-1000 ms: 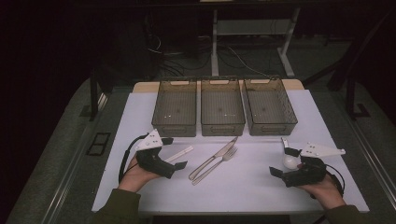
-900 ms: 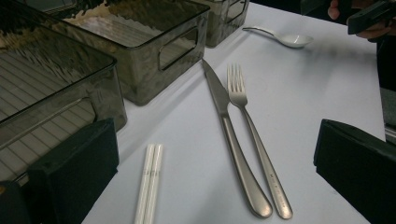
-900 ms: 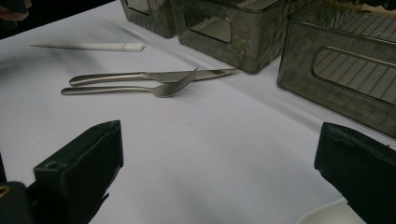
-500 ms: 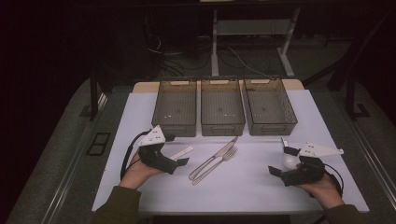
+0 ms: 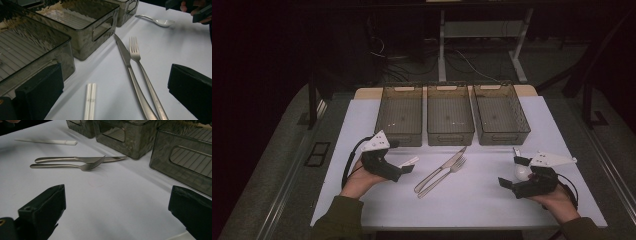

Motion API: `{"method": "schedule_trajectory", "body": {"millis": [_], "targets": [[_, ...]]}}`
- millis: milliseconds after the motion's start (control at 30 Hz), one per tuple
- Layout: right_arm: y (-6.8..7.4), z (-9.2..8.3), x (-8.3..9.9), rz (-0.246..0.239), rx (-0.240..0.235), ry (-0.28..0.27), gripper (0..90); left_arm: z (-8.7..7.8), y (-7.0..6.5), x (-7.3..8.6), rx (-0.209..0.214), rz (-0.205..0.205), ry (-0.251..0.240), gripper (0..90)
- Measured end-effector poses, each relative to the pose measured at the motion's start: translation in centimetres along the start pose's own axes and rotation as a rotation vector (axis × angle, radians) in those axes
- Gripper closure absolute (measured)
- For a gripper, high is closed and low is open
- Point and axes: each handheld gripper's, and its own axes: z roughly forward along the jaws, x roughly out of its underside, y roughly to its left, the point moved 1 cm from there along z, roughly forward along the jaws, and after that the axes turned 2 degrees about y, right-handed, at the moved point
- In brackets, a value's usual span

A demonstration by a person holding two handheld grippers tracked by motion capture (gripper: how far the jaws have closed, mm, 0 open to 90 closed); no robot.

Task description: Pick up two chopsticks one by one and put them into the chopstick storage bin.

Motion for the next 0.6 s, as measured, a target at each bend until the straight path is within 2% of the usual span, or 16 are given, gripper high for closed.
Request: {"method": "schedule_trajectory", "body": {"millis": [333,600], "targets": [[-0.1,0.0,0.0,0.008,0.006,0.0,1.1,0.2,1.9,-0.6,-0.018,-0.013,-0.001,2.9],[-0.2,0.0,0.0,0.008,0.008,-0.002,1.1,0.4,3.4,-0.6,-0.029,-0.021,0.012,12.1]]}}
